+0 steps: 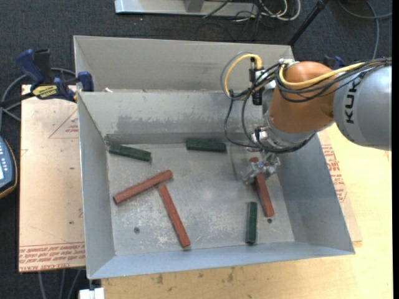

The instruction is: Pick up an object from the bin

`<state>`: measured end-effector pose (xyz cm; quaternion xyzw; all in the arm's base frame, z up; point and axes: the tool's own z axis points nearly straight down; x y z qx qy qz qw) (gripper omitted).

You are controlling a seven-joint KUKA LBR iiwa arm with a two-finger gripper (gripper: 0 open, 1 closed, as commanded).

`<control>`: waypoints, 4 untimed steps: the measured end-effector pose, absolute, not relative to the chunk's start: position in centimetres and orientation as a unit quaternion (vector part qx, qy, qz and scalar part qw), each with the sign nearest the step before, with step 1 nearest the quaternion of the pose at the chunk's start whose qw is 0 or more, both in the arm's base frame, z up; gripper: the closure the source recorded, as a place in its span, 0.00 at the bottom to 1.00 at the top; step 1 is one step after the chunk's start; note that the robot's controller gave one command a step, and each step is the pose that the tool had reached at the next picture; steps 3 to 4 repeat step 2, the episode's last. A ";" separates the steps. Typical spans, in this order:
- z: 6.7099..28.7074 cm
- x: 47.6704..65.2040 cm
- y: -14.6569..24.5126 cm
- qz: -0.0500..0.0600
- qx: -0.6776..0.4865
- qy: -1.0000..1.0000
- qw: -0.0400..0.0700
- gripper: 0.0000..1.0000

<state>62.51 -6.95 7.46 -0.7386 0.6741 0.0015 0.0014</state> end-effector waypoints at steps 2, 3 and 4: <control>30.3 63.4 -11.1 -0.003 -0.819 0.573 0.003 1.00; 30.3 63.4 -11.1 -0.003 -0.819 0.573 0.003 1.00; 30.3 63.4 -11.1 -0.003 -0.819 0.573 0.003 1.00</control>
Offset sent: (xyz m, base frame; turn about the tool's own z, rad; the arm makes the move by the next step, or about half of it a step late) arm 0.0011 -0.0214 0.1182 -0.0125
